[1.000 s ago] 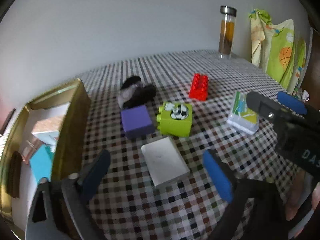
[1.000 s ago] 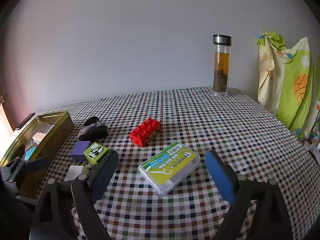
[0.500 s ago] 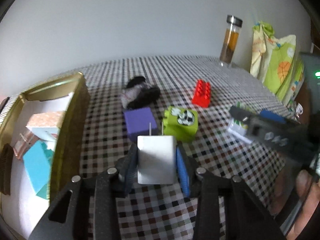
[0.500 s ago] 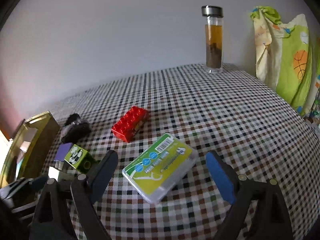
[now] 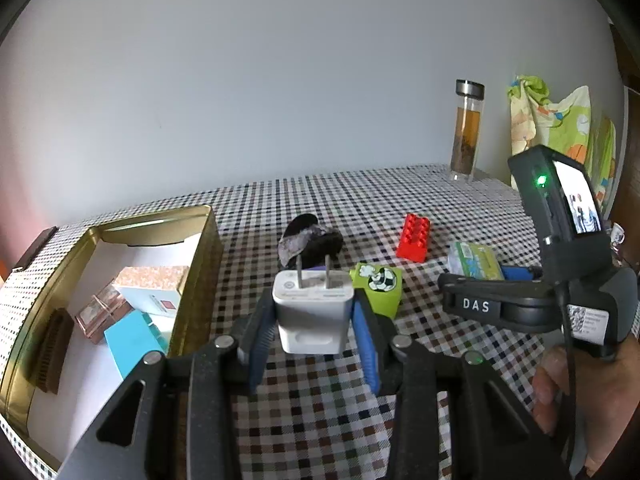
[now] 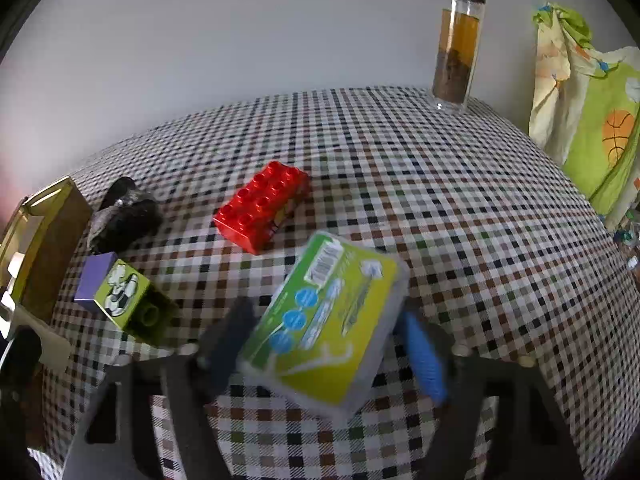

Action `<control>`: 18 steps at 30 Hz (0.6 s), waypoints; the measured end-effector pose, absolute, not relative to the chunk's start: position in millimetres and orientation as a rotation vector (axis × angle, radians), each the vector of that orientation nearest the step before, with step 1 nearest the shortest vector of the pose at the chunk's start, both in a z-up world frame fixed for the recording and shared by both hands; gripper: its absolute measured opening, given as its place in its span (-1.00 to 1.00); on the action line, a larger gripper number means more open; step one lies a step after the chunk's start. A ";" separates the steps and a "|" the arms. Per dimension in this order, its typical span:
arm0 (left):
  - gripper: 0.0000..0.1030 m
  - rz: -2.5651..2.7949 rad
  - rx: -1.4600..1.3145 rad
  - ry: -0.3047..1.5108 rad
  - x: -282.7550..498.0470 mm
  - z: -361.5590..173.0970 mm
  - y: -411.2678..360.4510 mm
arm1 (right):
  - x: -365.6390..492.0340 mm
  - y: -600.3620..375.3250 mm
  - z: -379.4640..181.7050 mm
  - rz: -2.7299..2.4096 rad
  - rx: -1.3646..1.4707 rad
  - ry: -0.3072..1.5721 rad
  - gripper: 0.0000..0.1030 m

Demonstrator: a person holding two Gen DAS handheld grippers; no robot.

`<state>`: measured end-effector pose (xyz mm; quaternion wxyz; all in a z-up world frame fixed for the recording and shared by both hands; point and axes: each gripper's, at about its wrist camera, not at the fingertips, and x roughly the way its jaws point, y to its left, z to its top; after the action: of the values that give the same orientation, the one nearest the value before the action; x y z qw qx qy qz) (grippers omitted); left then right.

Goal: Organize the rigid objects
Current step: 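Grasp the green floss box with the right tool while the left tool holds the charger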

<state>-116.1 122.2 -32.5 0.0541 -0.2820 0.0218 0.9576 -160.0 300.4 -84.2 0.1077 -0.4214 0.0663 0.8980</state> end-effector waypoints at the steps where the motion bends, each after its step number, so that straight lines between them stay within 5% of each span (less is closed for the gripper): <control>1: -0.28 2.911 -0.848 0.065 -115.1 -31.8 122.1 | -159.8 300.5 -83.9 2.644 -1.239 0.198 0.34; 5: -0.28 2.921 -0.816 0.071 -110.3 -29.9 122.4 | -158.4 298.3 -81.3 2.656 -1.219 0.193 0.17; 18: -0.28 2.927 -0.794 0.075 -104.6 -28.4 124.0 | -150.4 295.6 -67.7 2.712 -1.078 0.174 0.13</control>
<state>-104.6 124.0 -28.4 0.0538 -0.2612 0.0245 0.9635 -150.4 295.6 -67.7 0.1089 -0.3665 0.0591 0.9221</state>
